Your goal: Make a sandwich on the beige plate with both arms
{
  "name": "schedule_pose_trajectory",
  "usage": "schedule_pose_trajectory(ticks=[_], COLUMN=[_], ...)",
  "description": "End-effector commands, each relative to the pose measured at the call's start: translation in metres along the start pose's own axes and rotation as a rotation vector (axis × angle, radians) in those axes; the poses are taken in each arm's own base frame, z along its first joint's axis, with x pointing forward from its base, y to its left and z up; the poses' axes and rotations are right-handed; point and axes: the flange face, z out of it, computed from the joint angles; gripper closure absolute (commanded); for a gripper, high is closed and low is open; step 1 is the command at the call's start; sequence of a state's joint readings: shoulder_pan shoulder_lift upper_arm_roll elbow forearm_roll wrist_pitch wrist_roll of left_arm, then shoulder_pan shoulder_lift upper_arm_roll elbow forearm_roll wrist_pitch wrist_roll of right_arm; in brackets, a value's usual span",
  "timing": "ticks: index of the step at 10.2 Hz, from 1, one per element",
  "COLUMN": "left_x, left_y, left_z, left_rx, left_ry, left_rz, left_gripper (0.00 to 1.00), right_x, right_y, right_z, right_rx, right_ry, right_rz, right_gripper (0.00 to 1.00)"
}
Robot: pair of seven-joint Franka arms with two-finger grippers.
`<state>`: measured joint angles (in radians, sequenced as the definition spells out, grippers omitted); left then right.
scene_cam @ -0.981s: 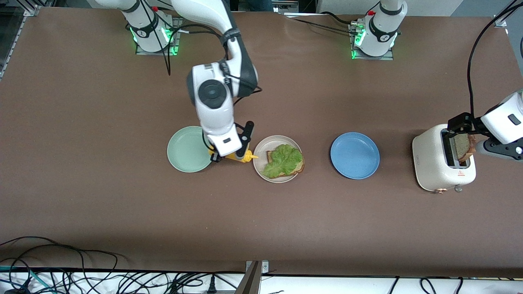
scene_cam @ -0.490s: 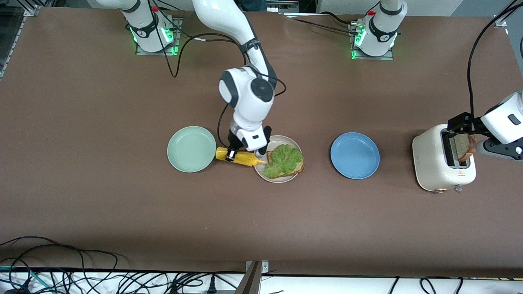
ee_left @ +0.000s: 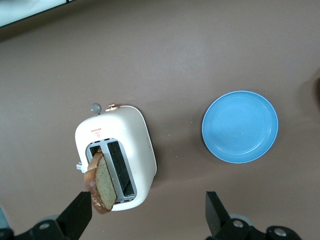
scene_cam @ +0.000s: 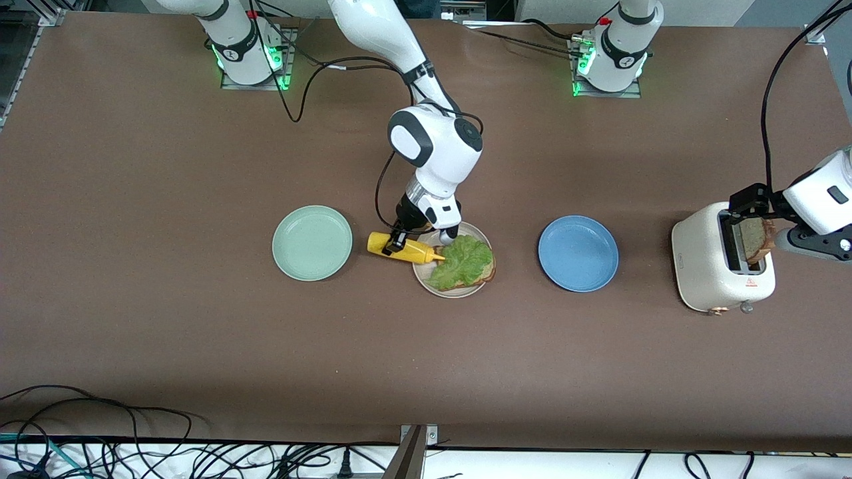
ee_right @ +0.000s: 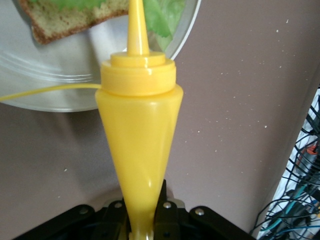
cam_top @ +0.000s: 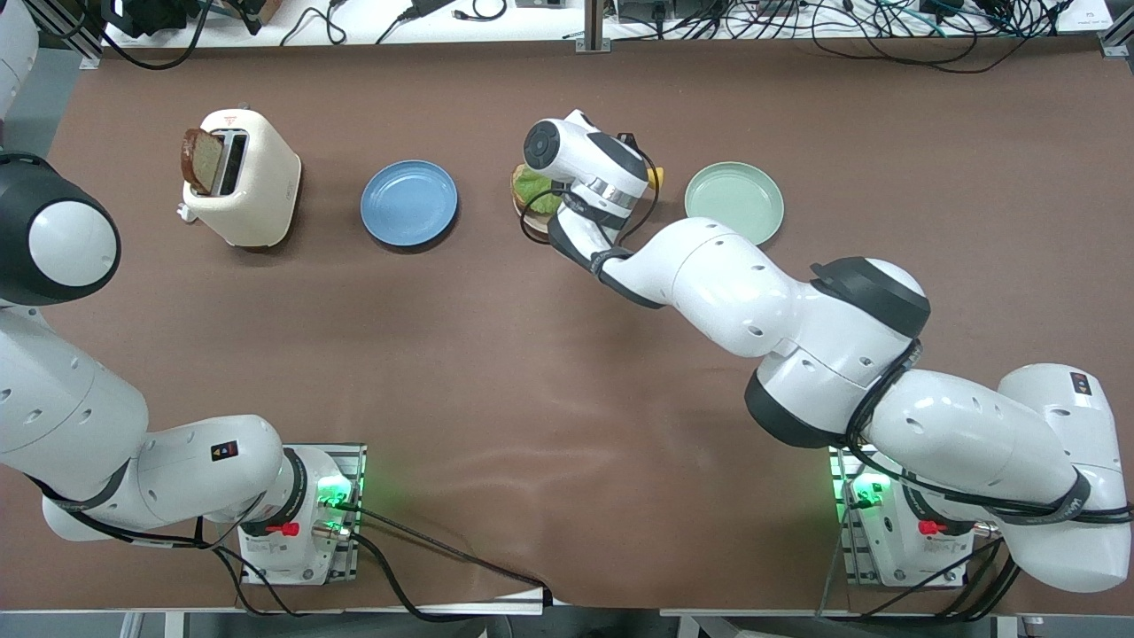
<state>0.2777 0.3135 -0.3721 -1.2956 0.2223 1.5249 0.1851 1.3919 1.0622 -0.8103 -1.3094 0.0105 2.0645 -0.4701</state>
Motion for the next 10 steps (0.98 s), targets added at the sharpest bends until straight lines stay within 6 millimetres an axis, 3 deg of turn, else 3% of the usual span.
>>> schedule_pose_trajectory(ticks=[1,4,5,8,10], left_x=[-0.004,-0.004,-0.004,-0.004,-0.004], left_y=[0.001,0.001,0.001,0.001,0.001], left_z=[-0.005,-0.004,-0.005,-0.003,-0.004], left_rx=[-0.019,-0.02,-0.019,-0.02,-0.02], left_ry=[0.002,0.001,0.002,0.0,0.001], left_rz=[-0.003,-0.003,-0.003,-0.002,-0.003], left_gripper=[0.0,0.0,0.0,0.0,0.0], right_x=[0.009,0.008,0.001,-0.04,-0.09], right_y=[-0.009,-0.005,0.008,0.077,0.134], right_z=[-0.001,-0.003,-0.007,-0.028,-0.039], right_rx=[-0.061,-0.063,-0.059,0.065,0.168], right_ry=[-0.024,-0.024,-0.024,-0.02,0.042], right_rz=[-0.039,-0.039,-0.028,-0.074,-0.037], right_gripper=[1.0,1.0,1.0,1.0,1.0])
